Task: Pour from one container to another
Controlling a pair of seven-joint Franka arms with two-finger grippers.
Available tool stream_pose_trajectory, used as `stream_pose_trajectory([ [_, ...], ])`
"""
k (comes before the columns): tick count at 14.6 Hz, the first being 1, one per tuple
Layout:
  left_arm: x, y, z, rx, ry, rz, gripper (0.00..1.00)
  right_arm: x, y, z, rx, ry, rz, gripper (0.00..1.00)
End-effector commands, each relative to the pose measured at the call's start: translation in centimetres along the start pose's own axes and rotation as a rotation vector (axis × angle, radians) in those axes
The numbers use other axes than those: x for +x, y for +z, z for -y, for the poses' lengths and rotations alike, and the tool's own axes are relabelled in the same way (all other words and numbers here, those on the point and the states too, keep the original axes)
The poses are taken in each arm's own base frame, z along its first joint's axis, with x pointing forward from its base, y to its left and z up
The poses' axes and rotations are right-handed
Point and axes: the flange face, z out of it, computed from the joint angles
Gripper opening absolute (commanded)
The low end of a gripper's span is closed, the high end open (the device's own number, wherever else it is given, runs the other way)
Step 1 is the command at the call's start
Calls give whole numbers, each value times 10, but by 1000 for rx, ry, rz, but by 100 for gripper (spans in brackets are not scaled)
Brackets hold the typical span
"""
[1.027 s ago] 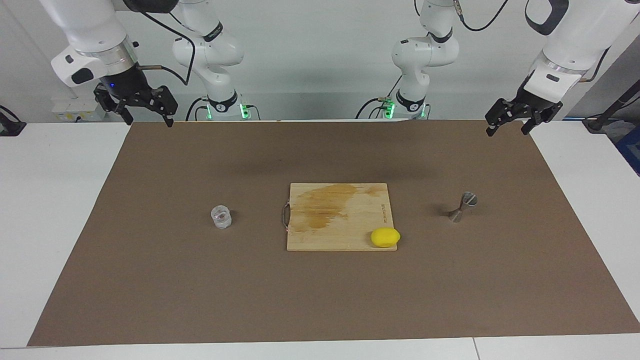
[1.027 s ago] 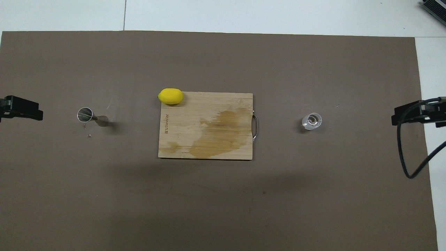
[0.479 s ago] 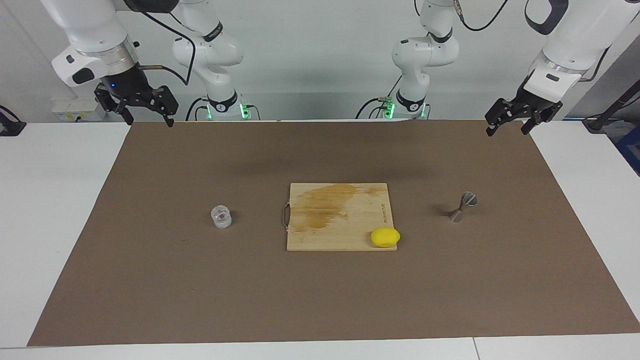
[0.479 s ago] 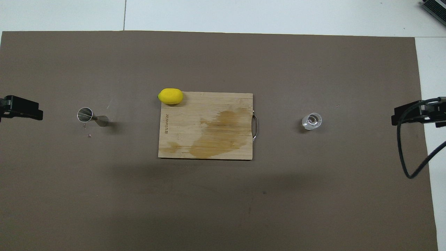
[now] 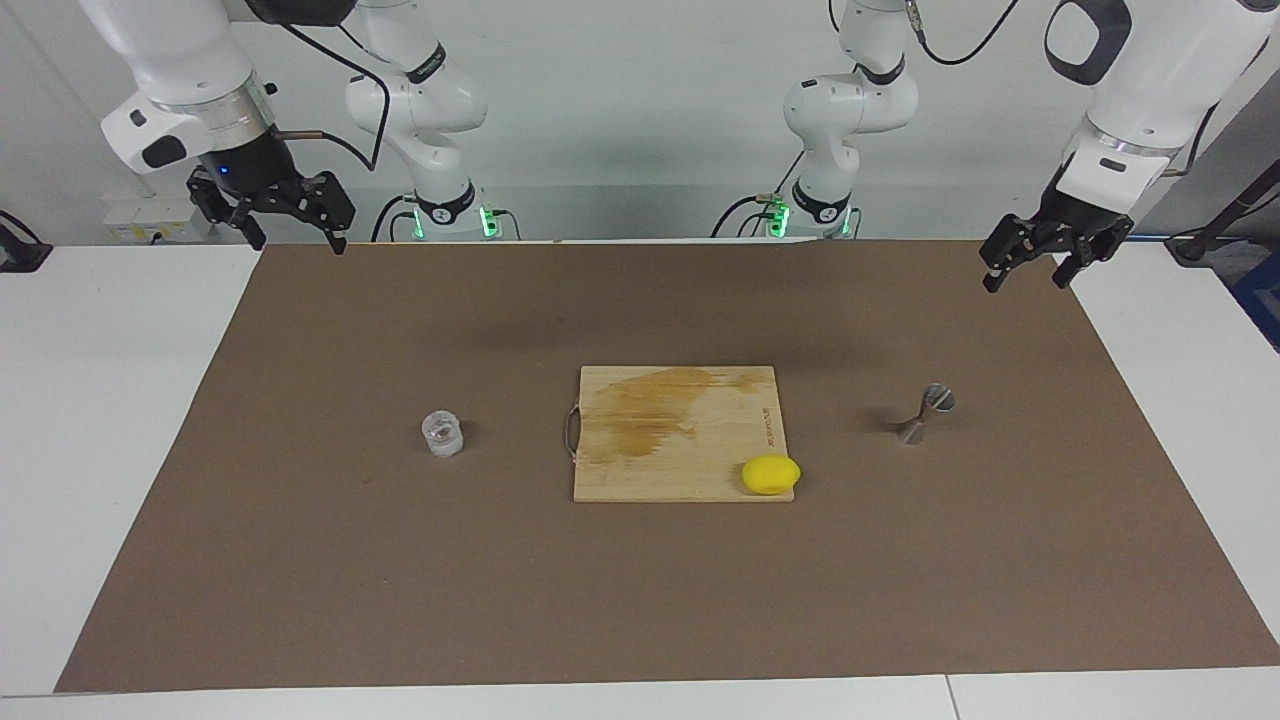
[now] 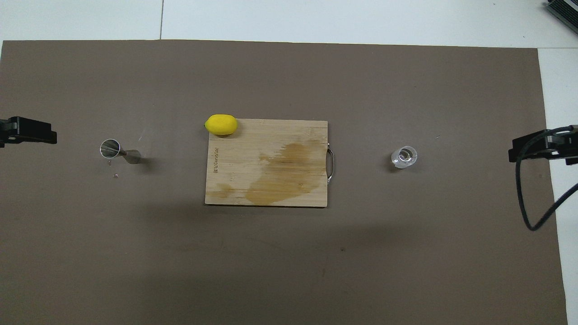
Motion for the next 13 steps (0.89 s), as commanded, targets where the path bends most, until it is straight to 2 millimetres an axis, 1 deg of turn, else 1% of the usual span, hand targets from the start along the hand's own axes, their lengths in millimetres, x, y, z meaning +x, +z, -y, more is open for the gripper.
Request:
stream_pose_trajectory([
  [1, -16, 6, 0, 15, -8, -58, 100, -3, 0, -4, 1, 83, -1, 100],
  [2, -15, 10, 2, 15, -11, -63, 100, -4, 1, -3, 17, 154, 4, 100],
  [3, -17, 19, 1, 15, -10, -54, 100, -4, 5, -3, 28, 205, 13, 100],
  [5, -21, 19, 0, 15, 2, -43, 100, -7, 8, 1, 118, 303, 29, 100],
  [6, -21, 18, -2, 15, 5, -43, 100, -5, 13, -3, 151, 387, 41, 100],
  [8, -18, 18, -6, 15, 17, -55, 100, -1, 27, 0, 216, 537, 74, 100],
  [9, -18, 19, -7, 15, 23, -53, 100, 2, 35, -4, 264, 602, 96, 100],
  [10, -19, 18, -4, 16, 20, -55, 100, 6, 44, -16, 318, 668, 125, 100],
  [11, -20, 19, -4, 16, 17, -49, 100, 10, 49, -23, 365, 723, 147, 100],
  [13, -20, 19, -2, 16, 15, -47, 100, 11, 61, -27, 419, 777, 194, 100],
])
